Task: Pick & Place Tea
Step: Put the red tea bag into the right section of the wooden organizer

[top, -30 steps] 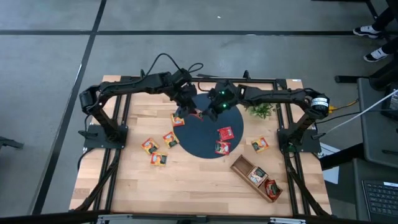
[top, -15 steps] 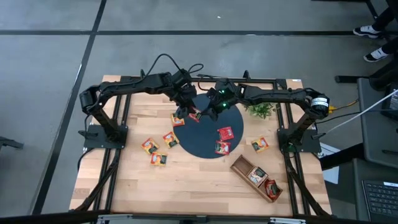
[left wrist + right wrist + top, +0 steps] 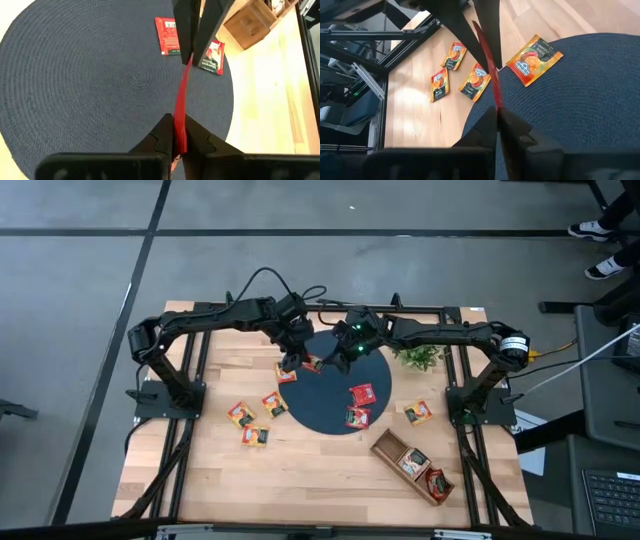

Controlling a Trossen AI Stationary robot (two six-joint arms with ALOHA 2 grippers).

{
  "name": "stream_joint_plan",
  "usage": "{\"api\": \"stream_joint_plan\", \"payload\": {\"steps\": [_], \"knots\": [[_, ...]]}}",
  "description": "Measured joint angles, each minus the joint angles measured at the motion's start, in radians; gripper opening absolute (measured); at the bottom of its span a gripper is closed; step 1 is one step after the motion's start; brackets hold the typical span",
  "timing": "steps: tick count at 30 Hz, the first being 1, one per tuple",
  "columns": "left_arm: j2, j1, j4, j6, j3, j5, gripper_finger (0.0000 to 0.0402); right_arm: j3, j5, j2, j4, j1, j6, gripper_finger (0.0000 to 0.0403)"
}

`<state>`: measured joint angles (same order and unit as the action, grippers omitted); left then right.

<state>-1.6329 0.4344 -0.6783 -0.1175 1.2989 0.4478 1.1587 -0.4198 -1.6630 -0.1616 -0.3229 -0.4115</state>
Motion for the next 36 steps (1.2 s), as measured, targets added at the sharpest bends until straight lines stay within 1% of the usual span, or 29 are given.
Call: {"api": "stream_joint_plan", "payload": {"steps": [3,6,10,13,17,21,24,30,36], "knots": [[0.009,0.001,-0.046,0.026,0.0,-0.001,0.0009,0.0,-0.018,0.0,-0.009,0.0,-0.008,0.0052],[0.052,0.022,-0.074,0.049,0.0,0.014,0.0009,0.0,-0.042,0.0,-0.049,0.0,-0.008,0.0087],[0.142,0.084,-0.037,0.085,0.0,0.046,0.0009,-0.002,-0.053,0.0,-0.054,0.001,-0.003,0.013],[0.2,0.133,0.008,0.134,0.0,0.045,0.0009,-0.002,-0.052,0.0,-0.004,0.001,-0.027,0.0149],[0.259,0.173,0.097,0.213,0.0,0.046,0.0009,-0.003,-0.034,0.0,0.164,0.007,-0.067,0.0156],[0.309,0.181,0.205,0.308,0.0,0.046,0.0009,-0.003,0.044,0.005,0.366,0.008,-0.123,0.0157],[0.346,0.181,0.302,0.378,0.0,0.041,0.001,0.01,0.1,0.01,0.463,0.007,-0.134,0.0157],[0.409,0.181,0.477,0.496,0.0,-0.035,0.001,0.063,0.14,0.012,0.586,0.008,-0.104,0.0157],[0.451,0.183,0.556,0.543,0.0,-0.108,0.0011,0.124,0.149,0.012,0.68,0.008,-0.054,0.0157]]}}
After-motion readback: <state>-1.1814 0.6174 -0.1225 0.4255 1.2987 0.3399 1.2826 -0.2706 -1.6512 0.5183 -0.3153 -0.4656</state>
